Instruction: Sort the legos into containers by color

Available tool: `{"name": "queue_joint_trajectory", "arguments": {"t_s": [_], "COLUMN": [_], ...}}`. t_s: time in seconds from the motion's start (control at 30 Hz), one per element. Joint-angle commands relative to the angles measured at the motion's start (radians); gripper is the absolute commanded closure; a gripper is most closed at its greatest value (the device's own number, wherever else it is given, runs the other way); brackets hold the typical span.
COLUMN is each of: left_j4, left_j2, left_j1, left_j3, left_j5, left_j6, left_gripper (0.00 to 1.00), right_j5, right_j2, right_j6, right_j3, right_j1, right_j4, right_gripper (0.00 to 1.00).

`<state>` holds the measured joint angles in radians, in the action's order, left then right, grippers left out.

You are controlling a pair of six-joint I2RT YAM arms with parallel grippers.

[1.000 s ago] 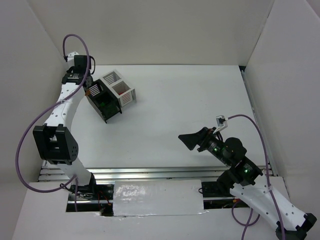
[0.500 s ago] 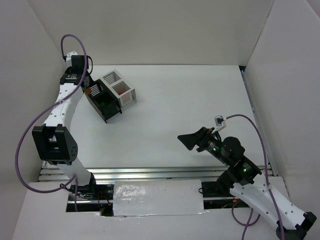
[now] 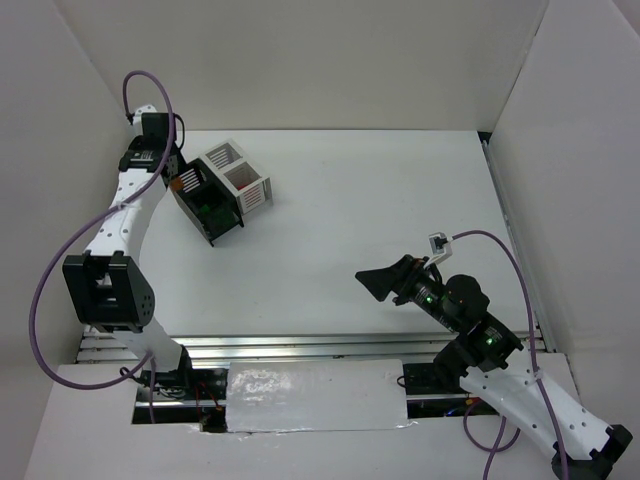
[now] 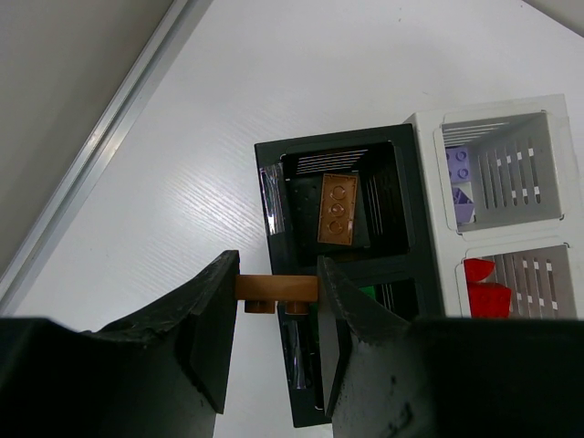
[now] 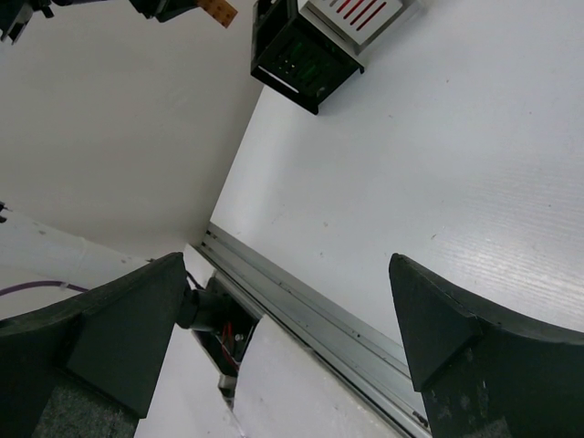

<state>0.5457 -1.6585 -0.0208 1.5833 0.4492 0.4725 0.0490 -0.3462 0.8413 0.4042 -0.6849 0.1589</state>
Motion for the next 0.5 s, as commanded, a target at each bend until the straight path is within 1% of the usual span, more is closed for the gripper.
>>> {"name": "queue_joint_trajectory", "arguments": {"t_s": [0.0,0.47], "left_j4": [-0.039,-0.075], "left_j2": [0.048,0.080], "left_j1": [-0.001,-0.002], "left_j3": [-0.005,-0.029], "left_j5": [-0.009,-0.041], "left_j6": [-0.017,-0.023], "left_gripper": [1.00,1.00], "right_j5": [-0.003,-0.011], "right_j2": [0.006,0.004], "right_j6": [0.004,0.004], "right_j3": [-0.002,-0.008], "right_j1": [-0.007,-0.007], "right_j4": [-0.012,-0.001], "right_gripper": [0.00,0.00]}}
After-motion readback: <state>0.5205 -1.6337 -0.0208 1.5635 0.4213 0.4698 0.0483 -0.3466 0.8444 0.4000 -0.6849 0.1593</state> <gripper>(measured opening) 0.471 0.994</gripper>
